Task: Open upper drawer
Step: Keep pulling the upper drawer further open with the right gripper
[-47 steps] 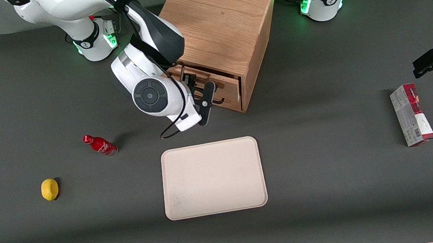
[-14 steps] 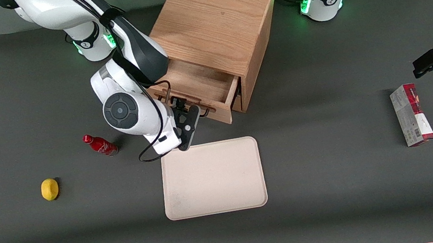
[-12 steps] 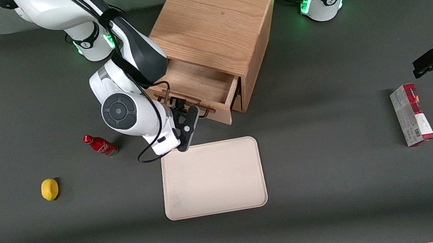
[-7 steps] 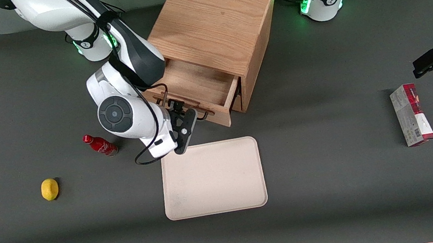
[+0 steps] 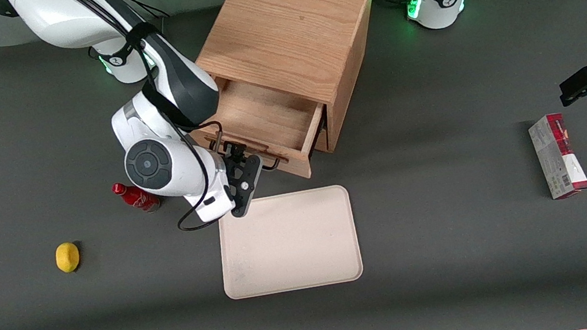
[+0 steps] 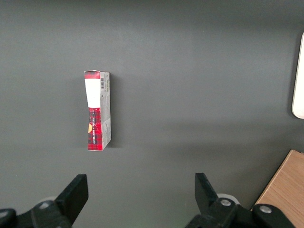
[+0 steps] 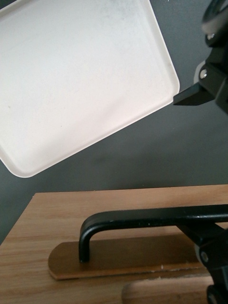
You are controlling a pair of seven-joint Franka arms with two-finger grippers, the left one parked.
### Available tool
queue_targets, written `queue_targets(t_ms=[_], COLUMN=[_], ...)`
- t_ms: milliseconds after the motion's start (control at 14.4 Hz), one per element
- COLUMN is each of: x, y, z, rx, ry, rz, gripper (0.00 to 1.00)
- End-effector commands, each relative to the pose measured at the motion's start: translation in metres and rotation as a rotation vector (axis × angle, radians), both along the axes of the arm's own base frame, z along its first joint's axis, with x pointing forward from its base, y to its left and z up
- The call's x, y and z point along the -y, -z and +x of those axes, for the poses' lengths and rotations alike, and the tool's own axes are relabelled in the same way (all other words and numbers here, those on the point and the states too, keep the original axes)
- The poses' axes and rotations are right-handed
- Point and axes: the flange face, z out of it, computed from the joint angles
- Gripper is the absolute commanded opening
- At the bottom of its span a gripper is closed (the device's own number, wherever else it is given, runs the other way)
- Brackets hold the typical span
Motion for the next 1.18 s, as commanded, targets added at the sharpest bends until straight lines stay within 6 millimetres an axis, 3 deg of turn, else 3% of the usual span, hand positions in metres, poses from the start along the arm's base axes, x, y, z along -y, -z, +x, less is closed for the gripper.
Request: queue_targets(t_ms=[0,1109], x=[0.002,0.029], y=[0.0,-0.006], z=[0.011,0.039], rx=[0.008,0.036], ry=[-0.014,0.05], rz=[0.023,0.078], gripper=[1.0,1.0])
